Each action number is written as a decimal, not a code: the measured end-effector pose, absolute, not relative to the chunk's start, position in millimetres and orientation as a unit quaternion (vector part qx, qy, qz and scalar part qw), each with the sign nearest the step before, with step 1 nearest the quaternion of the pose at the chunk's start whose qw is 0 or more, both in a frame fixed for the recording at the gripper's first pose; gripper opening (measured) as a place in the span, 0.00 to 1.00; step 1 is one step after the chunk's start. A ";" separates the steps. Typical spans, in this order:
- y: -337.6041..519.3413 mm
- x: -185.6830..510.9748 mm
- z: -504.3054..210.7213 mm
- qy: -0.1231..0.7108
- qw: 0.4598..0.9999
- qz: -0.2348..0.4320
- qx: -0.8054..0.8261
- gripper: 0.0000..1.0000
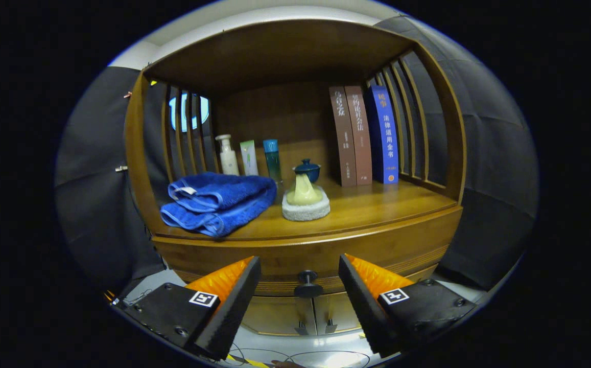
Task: Pull open the drawer, take out the items inside it, and place them on the countertop above the cabinet.
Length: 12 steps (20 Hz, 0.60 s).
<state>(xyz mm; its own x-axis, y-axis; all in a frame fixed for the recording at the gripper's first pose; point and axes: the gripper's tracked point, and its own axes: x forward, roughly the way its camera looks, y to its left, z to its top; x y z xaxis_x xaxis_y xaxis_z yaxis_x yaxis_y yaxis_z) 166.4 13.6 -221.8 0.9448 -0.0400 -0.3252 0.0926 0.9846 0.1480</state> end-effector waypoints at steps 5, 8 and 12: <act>14.0 137.5 -150.8 0.137 0.988 -0.036 0.063 0.99; 11.2 120.2 -100.6 0.102 0.992 -0.036 0.061 0.99; 14.8 95.8 -53.6 0.075 0.994 -0.019 0.078 0.99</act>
